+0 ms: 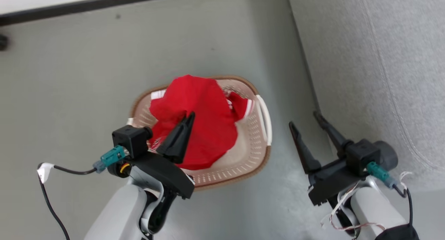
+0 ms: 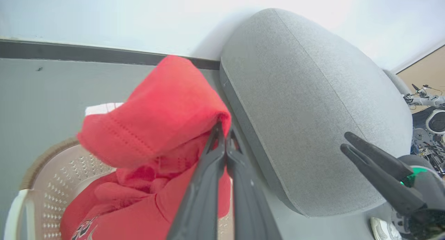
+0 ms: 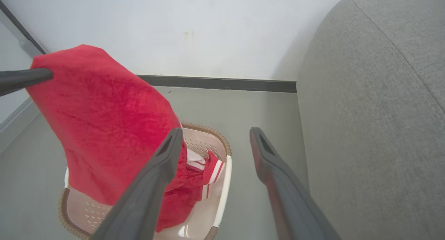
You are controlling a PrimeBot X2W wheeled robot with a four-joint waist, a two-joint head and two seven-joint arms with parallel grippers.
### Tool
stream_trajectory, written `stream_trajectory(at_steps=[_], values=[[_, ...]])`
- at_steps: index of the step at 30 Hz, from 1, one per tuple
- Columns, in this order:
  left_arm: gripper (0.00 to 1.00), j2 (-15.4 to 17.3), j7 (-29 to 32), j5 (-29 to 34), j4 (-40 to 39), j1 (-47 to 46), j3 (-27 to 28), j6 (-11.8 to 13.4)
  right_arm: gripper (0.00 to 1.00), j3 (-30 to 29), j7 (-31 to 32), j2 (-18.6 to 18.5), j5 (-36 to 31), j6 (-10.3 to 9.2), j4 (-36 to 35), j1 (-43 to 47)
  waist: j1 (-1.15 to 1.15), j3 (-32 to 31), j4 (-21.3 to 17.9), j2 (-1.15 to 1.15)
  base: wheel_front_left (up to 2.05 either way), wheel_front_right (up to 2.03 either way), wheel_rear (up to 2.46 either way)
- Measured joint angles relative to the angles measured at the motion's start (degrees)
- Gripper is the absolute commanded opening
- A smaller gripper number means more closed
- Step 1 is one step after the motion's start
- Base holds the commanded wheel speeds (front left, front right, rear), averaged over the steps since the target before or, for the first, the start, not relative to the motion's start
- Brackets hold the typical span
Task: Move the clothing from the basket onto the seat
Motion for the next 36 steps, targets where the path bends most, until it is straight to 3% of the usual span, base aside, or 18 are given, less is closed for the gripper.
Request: stream_trajectory(at_steps=[16, 26, 36], values=[[0.0, 2.0, -0.5, -2.5, -8.4, 3.5, -4.3, 0.0, 1.0, 10.3, 0.0, 2.1, -1.3, 2.01, -1.4, 1.6, -0.01, -14.3, 10.0, 0.0, 0.0, 0.0, 0.0], [0.0, 3.3, 0.1, -2.5, -12.8, 8.7, -4.6, 0.0, 1.0, 17.8, 0.0, 2.8, -1.4, 2.43, -1.8, 1.7, -0.01, -22.8, 12.9, -0.01, 0.0, 0.0, 0.0], [0.0, 3.3, 3.0, -2.5, -20.0, 9.4, -8.0, 0.0, 1.0, 22.0, 0.0, 2.8, 0.8, 2.43, -1.2, 0.0, 0.0, -26.7, 14.9, -0.01, 0.0, 0.0, 0.0]])
